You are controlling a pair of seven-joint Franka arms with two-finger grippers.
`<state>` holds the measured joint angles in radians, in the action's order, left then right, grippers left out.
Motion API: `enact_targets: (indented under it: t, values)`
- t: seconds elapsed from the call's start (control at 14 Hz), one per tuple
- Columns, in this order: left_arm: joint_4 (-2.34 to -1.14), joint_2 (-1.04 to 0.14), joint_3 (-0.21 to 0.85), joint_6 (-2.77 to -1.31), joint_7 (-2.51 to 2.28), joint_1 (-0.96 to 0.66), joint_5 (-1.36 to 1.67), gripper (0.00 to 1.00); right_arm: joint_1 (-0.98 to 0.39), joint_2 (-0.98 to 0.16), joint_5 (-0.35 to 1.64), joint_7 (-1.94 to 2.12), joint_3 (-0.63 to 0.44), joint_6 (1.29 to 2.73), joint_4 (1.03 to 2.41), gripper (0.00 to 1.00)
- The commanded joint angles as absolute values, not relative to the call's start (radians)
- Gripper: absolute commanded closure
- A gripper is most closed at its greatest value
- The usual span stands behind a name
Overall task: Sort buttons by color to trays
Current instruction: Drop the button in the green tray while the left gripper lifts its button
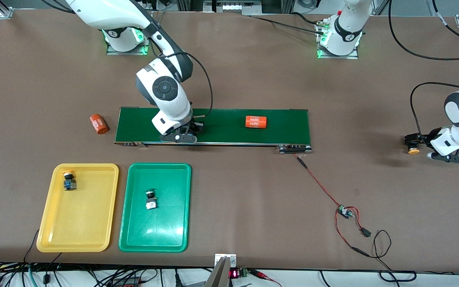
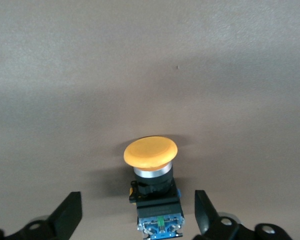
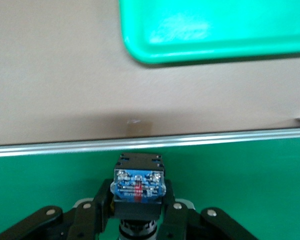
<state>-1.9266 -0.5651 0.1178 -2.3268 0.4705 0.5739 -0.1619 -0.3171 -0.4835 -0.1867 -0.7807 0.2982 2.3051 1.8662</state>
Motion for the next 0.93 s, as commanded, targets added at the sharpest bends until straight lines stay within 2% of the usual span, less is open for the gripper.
enact_targets:
  t: [0.0,0.14,0.21,0.43,0.57,0.71,0.86]
  values:
    - [-1.910,-0.572,0.114,-2.326,0.505,0.572,-0.140,0.46,-0.302,-0.448,-0.180,-0.621,0.253,2.092,1.734,0.91]
    - [-1.910,-0.572,0.114,-2.324,0.499,0.569,-0.140,0.57,-0.284,-0.456,-0.155,-0.469,0.220,1.973,1.613,0.91]
    - [-1.911,-0.572,0.115,-2.324,0.497,0.569,-0.140,0.60,-0.282,-0.460,-0.149,-0.457,0.210,1.967,1.585,0.91]
    - [-1.910,-0.565,0.115,-2.310,0.492,0.561,-0.143,0.87,-0.281,-0.489,-0.163,-0.436,0.201,1.977,1.530,0.90]
    - [-1.910,-0.539,0.115,-2.254,0.491,0.539,-0.149,0.98,-0.285,-0.563,-0.161,-0.368,0.178,1.979,1.429,0.90]
    - [-1.910,-0.490,0.130,-2.150,0.486,0.538,-0.144,1.00,-0.293,-0.623,-0.158,-0.361,0.176,1.985,1.355,0.89]
    - [-1.916,-0.428,0.152,-2.059,0.474,0.529,-0.138,1.00,-0.287,-0.650,-0.161,-0.354,0.176,2.054,1.350,0.89]
